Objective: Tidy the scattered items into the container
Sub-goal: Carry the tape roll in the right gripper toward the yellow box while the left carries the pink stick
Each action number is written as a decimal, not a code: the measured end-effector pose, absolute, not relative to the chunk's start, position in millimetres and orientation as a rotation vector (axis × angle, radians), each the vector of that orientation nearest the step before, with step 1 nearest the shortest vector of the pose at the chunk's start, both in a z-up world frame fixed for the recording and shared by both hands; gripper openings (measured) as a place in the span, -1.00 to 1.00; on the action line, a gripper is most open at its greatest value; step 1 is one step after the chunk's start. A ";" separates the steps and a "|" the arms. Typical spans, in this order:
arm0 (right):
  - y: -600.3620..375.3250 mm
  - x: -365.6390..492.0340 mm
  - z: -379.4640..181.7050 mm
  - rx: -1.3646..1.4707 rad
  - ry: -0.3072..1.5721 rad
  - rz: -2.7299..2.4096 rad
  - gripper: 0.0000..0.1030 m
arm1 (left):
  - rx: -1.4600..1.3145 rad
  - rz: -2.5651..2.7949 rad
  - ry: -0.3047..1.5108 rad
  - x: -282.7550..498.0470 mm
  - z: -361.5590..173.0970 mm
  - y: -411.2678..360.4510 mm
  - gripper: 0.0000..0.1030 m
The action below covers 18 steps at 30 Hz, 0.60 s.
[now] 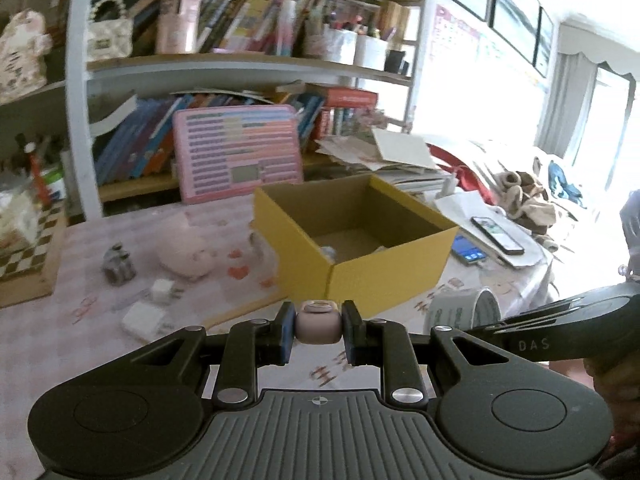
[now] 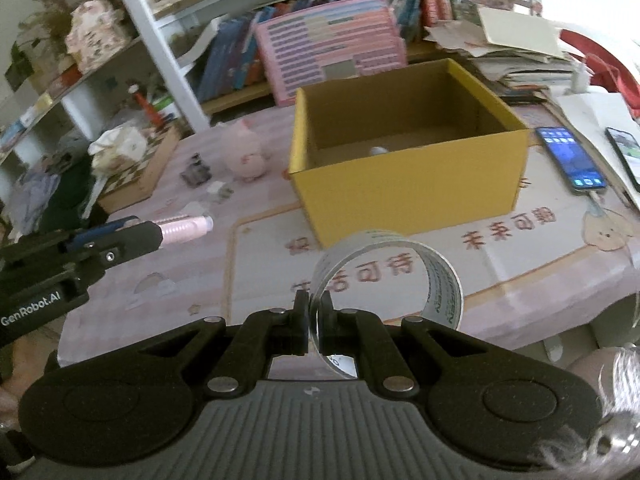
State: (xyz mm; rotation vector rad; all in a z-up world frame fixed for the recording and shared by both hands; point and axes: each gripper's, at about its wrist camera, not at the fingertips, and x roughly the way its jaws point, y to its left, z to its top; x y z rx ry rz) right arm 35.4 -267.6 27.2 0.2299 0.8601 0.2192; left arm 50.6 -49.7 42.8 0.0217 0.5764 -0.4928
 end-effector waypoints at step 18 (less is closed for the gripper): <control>-331.8 107.9 68.7 0.168 0.722 0.303 -0.92 | 0.066 -0.493 0.532 123.2 62.7 -125.9 -0.56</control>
